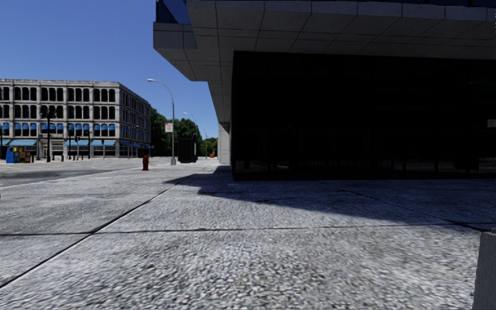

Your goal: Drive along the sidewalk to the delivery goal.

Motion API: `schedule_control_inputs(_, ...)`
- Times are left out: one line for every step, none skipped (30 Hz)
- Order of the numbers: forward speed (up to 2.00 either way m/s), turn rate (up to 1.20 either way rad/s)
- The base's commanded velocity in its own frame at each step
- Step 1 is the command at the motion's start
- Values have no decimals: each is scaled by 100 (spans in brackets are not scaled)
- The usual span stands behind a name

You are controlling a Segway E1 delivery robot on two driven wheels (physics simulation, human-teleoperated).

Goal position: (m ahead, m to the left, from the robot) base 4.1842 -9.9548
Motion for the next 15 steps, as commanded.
schedule_control_inputs(200, -44)
schedule_control_inputs(200, -51)
schedule_control_inputs(200, -51)
schedule_control_inputs(200, -56)
schedule_control_inputs(200, -58)
schedule_control_inputs(200, -58)
schedule_control_inputs(200, -58)
schedule_control_inputs(200, -58)
schedule_control_inputs(200, -58)
schedule_control_inputs(200, -58)
schedule_control_inputs(200, -58)
schedule_control_inputs(200, -58)
schedule_control_inputs(200, -58)
schedule_control_inputs(200, -58)
schedule_control_inputs(200, -58)
